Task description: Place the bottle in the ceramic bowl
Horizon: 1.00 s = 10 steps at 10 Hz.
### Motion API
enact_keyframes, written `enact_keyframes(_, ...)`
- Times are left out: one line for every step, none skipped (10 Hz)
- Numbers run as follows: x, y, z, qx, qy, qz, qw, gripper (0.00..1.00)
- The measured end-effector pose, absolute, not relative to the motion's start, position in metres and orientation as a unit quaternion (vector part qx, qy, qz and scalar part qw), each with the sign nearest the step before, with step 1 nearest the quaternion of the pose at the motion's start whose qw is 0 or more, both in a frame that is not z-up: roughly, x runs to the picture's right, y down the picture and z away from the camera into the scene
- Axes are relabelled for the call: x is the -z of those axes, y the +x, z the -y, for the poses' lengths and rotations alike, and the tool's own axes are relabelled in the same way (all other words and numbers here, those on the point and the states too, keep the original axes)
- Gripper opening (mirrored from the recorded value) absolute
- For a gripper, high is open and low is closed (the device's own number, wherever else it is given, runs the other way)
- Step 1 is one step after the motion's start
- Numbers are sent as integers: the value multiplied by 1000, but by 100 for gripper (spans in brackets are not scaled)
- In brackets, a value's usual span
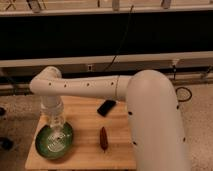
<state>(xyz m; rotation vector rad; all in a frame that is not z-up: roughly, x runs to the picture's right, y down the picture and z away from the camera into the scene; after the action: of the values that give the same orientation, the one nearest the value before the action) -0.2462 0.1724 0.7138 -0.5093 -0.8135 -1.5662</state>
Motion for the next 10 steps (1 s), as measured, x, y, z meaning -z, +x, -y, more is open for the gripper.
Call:
enact_keyframes(-707,-246,-180,678,-216,357,605,23)
enact_keyframes(-702,-246,-186,678,-213,362,604,33)
enact_keyframes(-699,-246,-190,678,-211,365,602,41)
enact_keyframes(-696,-246,-196,678,-209,371,600,53)
enact_keyframes(-694,-249,-201,678,-208,375,597,64)
enact_keyframes(-695,-250,-203,678,-208,378,596,73)
enact_keyframes(-697,-250,-205,678,-208,381,593,79)
enact_keyframes(-698,-250,-207,678,-209,383,592,80)
enact_keyframes(-700,-250,-208,678,-209,384,591,80)
enact_keyframes(-703,-251,-209,678,-209,384,592,80)
